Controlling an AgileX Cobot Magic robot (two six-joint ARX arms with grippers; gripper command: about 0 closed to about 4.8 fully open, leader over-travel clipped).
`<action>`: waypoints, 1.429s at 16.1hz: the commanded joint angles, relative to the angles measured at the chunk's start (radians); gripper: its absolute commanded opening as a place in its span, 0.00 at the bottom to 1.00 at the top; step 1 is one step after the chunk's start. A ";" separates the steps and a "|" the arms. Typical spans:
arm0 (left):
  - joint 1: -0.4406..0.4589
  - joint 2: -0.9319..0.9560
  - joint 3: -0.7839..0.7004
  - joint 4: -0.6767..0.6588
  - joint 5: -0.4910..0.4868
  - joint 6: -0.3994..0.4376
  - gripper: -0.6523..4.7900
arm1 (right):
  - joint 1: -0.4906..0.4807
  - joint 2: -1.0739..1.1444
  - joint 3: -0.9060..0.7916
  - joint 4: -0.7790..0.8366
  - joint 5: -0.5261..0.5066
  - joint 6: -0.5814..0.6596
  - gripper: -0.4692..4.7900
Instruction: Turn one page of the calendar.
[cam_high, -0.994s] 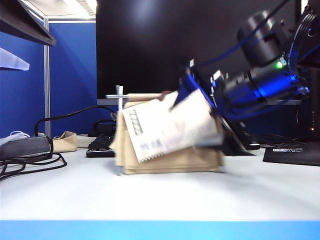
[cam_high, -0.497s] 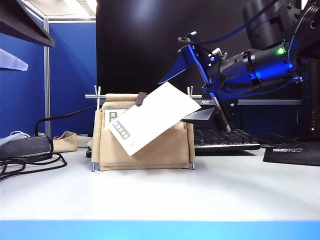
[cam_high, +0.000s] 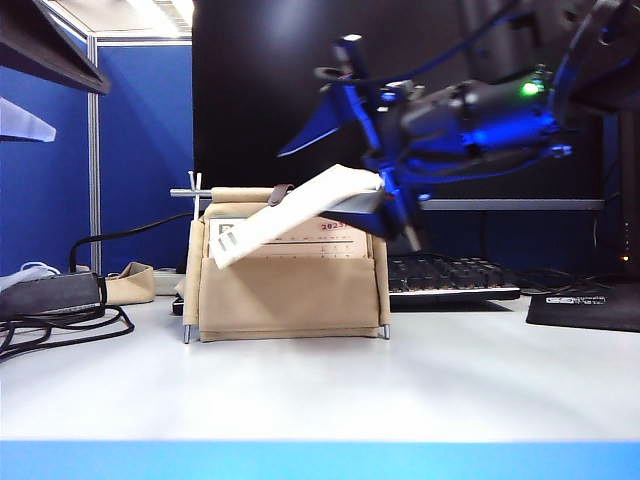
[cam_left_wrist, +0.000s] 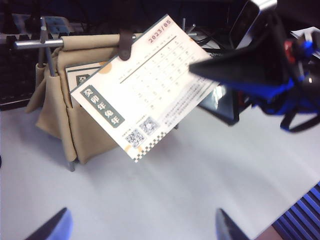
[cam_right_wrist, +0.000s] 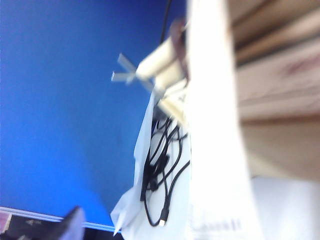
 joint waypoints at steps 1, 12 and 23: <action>0.000 -0.001 0.004 0.014 -0.002 0.008 0.81 | 0.046 0.022 0.005 0.027 0.100 0.004 0.66; 0.000 -0.001 0.004 0.014 -0.002 0.008 0.81 | 0.102 0.071 0.008 0.073 0.184 0.093 0.56; 0.000 -0.001 0.004 -0.021 -0.002 0.007 0.81 | 0.142 0.073 0.008 0.234 0.185 0.049 0.09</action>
